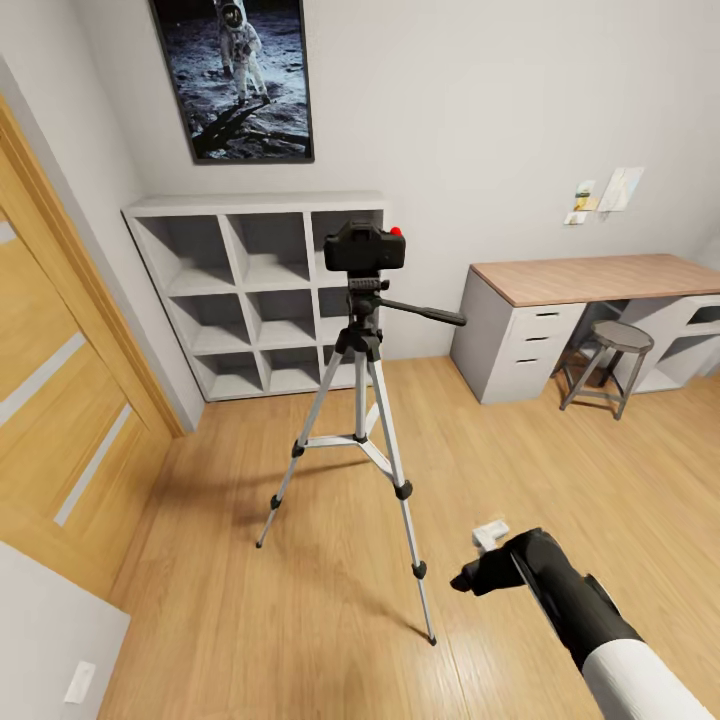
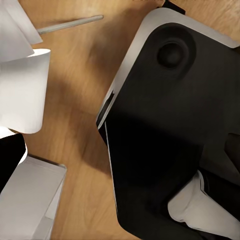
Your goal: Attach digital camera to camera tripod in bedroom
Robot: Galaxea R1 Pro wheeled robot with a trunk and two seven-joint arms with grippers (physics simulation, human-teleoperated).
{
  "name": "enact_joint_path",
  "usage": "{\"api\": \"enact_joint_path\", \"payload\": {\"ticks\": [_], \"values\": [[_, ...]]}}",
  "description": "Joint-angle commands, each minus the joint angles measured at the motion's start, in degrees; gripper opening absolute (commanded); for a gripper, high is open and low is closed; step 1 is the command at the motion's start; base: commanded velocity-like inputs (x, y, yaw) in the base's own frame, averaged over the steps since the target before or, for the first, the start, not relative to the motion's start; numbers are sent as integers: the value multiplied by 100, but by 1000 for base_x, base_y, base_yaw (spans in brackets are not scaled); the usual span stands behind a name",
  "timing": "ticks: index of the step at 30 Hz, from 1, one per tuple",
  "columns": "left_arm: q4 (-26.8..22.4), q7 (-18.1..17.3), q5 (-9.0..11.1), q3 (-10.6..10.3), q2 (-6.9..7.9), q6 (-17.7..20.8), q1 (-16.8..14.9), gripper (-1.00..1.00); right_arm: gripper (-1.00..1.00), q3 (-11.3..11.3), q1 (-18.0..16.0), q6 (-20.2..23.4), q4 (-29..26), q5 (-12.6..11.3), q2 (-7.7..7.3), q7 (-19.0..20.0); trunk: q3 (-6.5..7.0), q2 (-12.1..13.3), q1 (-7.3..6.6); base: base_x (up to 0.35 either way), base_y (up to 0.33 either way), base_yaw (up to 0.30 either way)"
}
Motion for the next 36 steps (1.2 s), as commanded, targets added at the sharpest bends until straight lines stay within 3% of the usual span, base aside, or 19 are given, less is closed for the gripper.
{"api": "enact_joint_path", "payload": {"ticks": [1, 15, 16, 21, 28, 30, 31, 36], "values": [[-1, 15, 44, -49, 0, 18, -5, 100, 100, -9, -2, -134, 250, 48, -5, 28, -9, -11, 3, 0, 0, 0], [-9, 15, 56, -49, 0, 11, -5, 100, 100, -112, 14, -2175, 3430, 28, -68, -639, -9, -11, 3, 0, 0, 0], [-9, 15, 59, -49, 0, 11, -5, 100, 100, -114, 15, -2355, 3891, 11, -79, -711, -9, -11, 3, 0, 0, 0], [-5, 15, 71, -46, 0, 11, -5, 100, 100, -121, 81, -2631, 4805, -29, -93, -838, -9, -11, 3, 0, 0, 0], [-2, 15, 78, -46, 0, 11, -5, 100, 100, -136, 1124, -2967, 5147, -375, -149, -976, -9, -11, 3, 0, 0, 0], [-2, 15, 78, -46, 0, 11, -5, 100, 100, -141, 1549, -3168, 5181, -561, -168, -1172, -9, -11, 3, 0, 0, 0], [-2, 15, 79, -48, -4, 11, -5, 100, 100, -148, 1993, -3689, 5210, -808, -181, -1776, -9, -11, 3, 0, 0, 0], [-2, 15, 46, -49, -8, 12, -5, 100, 100, -152, 2174, -4307, 5221, -991, -192, -2332, -9, -11, 3, 0, 0, 0]]}}
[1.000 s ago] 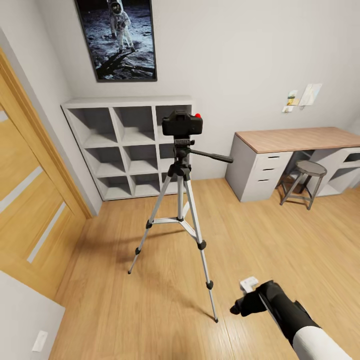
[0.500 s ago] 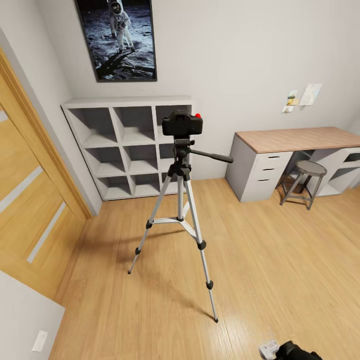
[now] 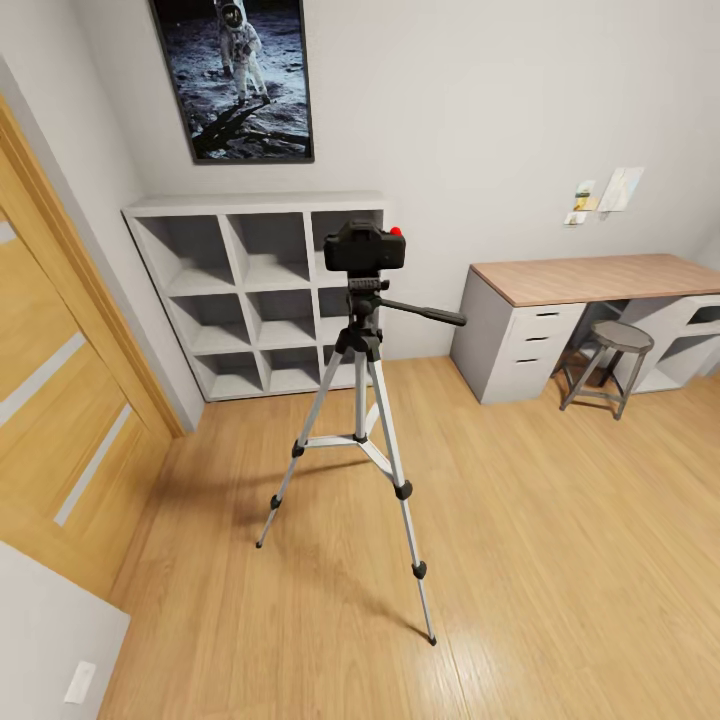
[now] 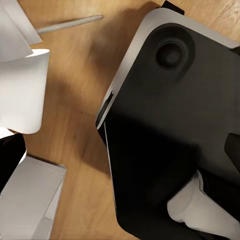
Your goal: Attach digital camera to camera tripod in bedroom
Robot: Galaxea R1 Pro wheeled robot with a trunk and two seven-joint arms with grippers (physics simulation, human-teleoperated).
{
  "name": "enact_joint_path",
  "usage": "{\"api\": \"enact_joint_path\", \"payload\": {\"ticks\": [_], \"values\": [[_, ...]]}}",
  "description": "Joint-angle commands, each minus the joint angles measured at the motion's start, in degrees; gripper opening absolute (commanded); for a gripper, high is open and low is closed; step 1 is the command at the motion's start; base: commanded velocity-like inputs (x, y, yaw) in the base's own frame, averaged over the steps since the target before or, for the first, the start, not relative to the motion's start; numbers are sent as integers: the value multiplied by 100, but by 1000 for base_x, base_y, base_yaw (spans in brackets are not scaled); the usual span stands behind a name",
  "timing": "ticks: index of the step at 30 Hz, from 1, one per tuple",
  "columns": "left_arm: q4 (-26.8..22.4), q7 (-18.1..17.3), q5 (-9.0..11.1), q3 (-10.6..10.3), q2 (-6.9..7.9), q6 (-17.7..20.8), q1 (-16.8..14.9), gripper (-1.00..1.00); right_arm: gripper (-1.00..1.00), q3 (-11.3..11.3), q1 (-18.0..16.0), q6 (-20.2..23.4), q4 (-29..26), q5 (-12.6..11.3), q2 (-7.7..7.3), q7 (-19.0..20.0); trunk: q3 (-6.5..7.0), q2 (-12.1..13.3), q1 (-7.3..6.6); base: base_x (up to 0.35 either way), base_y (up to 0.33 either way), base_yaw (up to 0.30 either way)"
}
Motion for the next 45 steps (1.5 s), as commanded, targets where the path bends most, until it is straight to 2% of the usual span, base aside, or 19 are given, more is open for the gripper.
{"api": "enact_joint_path", "payload": {"ticks": [1, 7, 20, 28, 30, 36, 41, 45], "values": [[-1, 16, 24, -52, 0, 30, -4, 100, 100, 35, 25, -144, 9, -6, -3, -102, -9, -10, 3, 0, 0, 0], [-5, 9, -28, -61, -1, 72, -4, 100, 100, 37, 52, -251, 10, -114, 1, -198, -9, -10, 3, 0, 0, 0], [-16, 7, -100, -83, 14, 113, -4, 100, 100, 32, 58, -275, 13, -157, 94, -236, -9, -10, 3, 0, 0, 0], [-18, 11, -117, -91, 24, -77, -4, 100, 100, 18, 58, -315, 18, -220, 108, -252, 21, -10, 3, 0, 0, 0], [-20, 13, -114, -92, 26, -175, -4, 100, 100, 16, 58, -323, 18, -309, 109, -251, 36, -10, 3, 0, 0, 0], [-60, 16, -115, -66, 22, -520, -4, 100, 100, 17, 58, -340, 19, -933, 109, -250, 88, -10, 3, 0, 0, 0], [-83, 16, -109, -53, 16, -581, -4, 100, 100, 21, 68, -401, 18, -1078, 112, -255, 133, -10, 3, 0, 0, 0], [-85, 16, -109, -56, 20, -592, -4, 100, 100, 22, 113, -591, 19, -1106, 123, -258, 170, -10, 3, 0, 0, 0]]}}
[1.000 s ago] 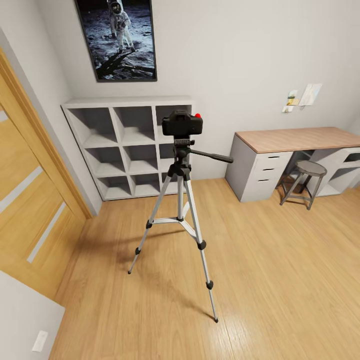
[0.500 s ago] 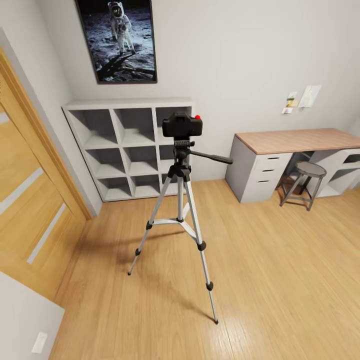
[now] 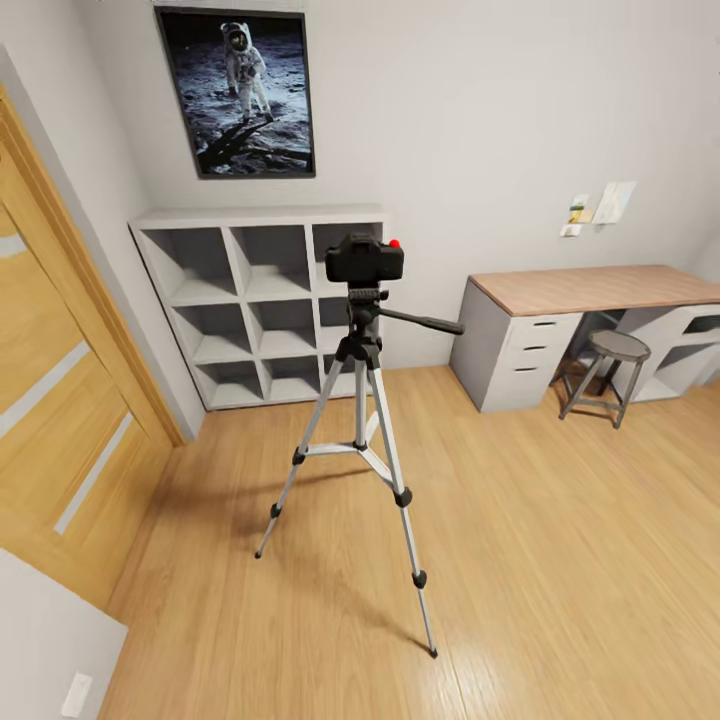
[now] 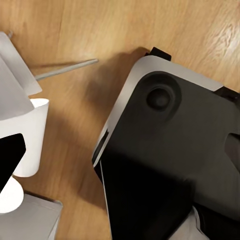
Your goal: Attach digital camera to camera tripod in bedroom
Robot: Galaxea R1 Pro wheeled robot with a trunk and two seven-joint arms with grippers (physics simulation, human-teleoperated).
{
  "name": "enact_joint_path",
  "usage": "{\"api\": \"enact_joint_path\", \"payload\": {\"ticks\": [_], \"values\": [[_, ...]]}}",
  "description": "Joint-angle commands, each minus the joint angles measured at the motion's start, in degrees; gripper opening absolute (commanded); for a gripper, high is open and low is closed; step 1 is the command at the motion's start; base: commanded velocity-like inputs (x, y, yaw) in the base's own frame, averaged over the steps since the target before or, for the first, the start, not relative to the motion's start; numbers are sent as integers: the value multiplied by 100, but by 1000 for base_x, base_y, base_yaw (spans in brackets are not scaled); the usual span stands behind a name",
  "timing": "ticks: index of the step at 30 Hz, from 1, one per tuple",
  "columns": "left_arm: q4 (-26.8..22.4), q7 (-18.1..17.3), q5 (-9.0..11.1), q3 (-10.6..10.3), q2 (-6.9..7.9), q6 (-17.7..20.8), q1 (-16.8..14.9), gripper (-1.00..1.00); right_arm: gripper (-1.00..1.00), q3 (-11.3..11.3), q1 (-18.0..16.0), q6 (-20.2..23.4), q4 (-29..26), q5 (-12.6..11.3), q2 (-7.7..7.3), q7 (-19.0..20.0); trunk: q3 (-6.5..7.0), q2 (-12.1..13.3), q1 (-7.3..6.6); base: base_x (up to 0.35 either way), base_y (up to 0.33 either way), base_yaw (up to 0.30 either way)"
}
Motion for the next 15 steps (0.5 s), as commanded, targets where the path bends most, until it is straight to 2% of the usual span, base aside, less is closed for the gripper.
{"api": "enact_joint_path", "payload": {"ticks": [1, 15], "values": [[-4, 21, 34, -49, 1, -10, -2, 100, 100, 48, -4, -46, 19, -57, 0, 26, 0, -10, 3, 0, 0, 0], [-4, 21, 42, -49, -2, -13, -2, 100, 100, 54, 56, -203, 19, -34, 3, 25, 129, -10, 3, 0, 0, 0]]}}
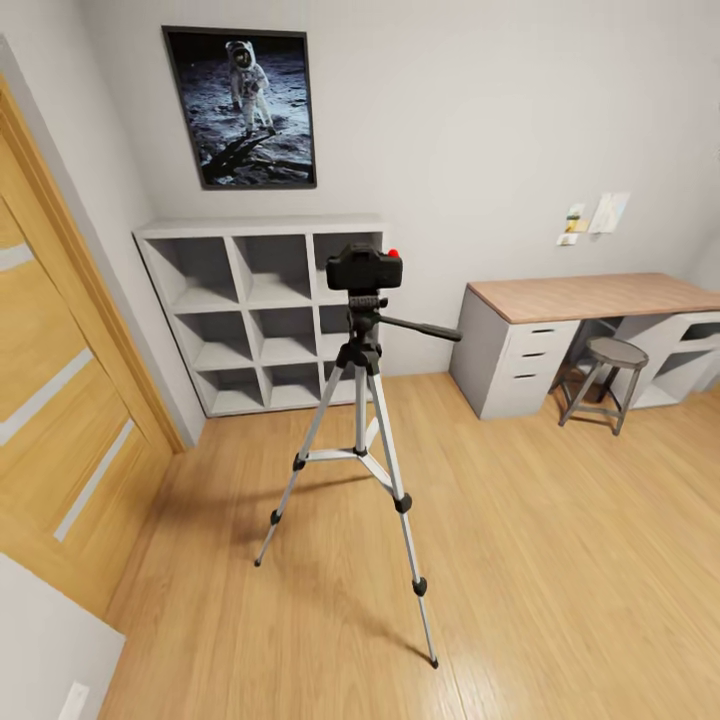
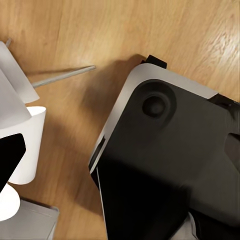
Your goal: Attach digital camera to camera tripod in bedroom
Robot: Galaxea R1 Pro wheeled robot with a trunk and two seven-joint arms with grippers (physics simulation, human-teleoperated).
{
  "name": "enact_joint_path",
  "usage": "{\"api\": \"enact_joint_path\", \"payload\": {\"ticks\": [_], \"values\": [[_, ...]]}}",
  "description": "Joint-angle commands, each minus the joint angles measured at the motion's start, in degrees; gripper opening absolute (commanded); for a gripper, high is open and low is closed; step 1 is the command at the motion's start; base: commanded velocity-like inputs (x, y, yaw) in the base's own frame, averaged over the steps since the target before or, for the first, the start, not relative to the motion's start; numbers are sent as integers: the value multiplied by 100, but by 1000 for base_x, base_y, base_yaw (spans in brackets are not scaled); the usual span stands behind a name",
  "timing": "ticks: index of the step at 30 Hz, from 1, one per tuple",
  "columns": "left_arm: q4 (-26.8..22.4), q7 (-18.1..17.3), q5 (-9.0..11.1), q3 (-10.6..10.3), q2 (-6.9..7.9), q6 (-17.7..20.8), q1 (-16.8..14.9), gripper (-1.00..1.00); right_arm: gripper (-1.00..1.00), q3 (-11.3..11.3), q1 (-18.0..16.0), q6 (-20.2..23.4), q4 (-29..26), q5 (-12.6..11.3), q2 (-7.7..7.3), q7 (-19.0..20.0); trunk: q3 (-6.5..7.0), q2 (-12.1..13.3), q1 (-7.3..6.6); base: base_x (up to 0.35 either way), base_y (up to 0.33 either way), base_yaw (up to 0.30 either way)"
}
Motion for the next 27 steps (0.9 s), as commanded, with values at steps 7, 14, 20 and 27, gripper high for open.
{"api": "enact_joint_path", "payload": {"ticks": [7, 14, 20, 27], "values": [[-6, 21, 30, -49, 3, -9, -2, 100, 100, 50, 3, -104, 20, -39, -1, 26, 55, -10, 3, 0, 0, 0], [-3, 23, 32, -49, 7, -9, -2, 100, 100, 50, 11, -144, 20, -38, -1, 26, 119, -10, 3, 0, 0, 0], [-2, 21, 34, -49, 3, -9, -2, 100, 100, 51, 12, -159, 20, -38, -1, 26, 174, -10, 3, 0, 0, 0], [-1, 21, 32, -49, 6, -9, -2, 100, 100, 51, 12, -151, 20, -38, -1, 23, 239, -10, 3, 0, 0, 0]]}}
